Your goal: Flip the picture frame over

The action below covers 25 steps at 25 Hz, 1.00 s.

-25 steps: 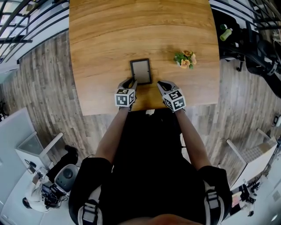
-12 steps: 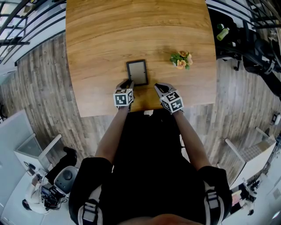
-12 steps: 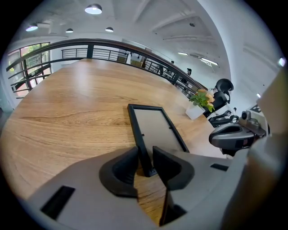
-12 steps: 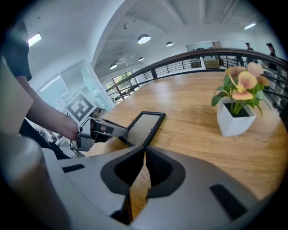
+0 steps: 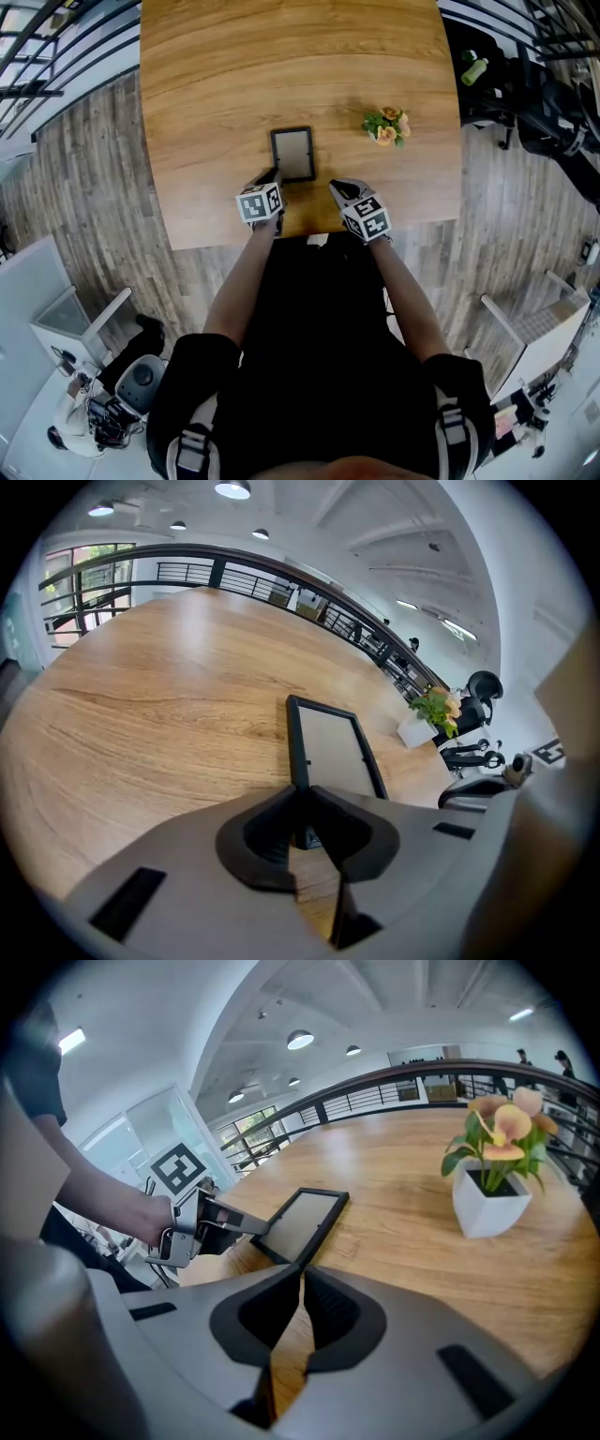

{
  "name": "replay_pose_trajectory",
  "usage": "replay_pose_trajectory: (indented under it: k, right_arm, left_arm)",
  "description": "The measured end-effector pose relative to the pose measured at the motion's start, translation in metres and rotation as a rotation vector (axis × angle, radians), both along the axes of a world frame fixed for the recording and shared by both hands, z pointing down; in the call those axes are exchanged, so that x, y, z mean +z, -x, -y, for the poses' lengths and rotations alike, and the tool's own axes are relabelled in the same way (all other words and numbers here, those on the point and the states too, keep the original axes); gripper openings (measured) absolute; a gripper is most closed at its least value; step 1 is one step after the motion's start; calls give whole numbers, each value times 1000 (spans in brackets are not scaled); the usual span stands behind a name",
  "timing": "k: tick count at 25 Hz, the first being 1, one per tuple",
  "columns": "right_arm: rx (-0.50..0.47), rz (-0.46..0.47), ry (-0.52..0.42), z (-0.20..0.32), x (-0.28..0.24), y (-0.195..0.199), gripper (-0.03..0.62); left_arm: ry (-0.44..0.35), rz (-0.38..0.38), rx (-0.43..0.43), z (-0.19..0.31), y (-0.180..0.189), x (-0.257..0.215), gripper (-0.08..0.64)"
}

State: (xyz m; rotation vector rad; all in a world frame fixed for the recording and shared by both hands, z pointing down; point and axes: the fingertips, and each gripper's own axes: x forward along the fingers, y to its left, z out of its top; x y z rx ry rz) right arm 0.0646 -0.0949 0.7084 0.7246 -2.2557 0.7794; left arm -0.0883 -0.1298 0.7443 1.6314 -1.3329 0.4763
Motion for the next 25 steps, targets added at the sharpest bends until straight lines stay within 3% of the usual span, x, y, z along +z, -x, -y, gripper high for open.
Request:
replay_pose_trajectory:
  k: [11,16,25]
  right_arm:
    - [4,43,-16,3,-7,20,26]
    - [42,94,-18,8,-13,30,113]
    - [143,200,55,11,-12,46,141]
  left_arm:
    - [-68,-59,-4,3,-3,-19,60]
    - [-91,-88,-4,-1,0,-28,60]
    - [-159,-107,24,4,6,-50,60]
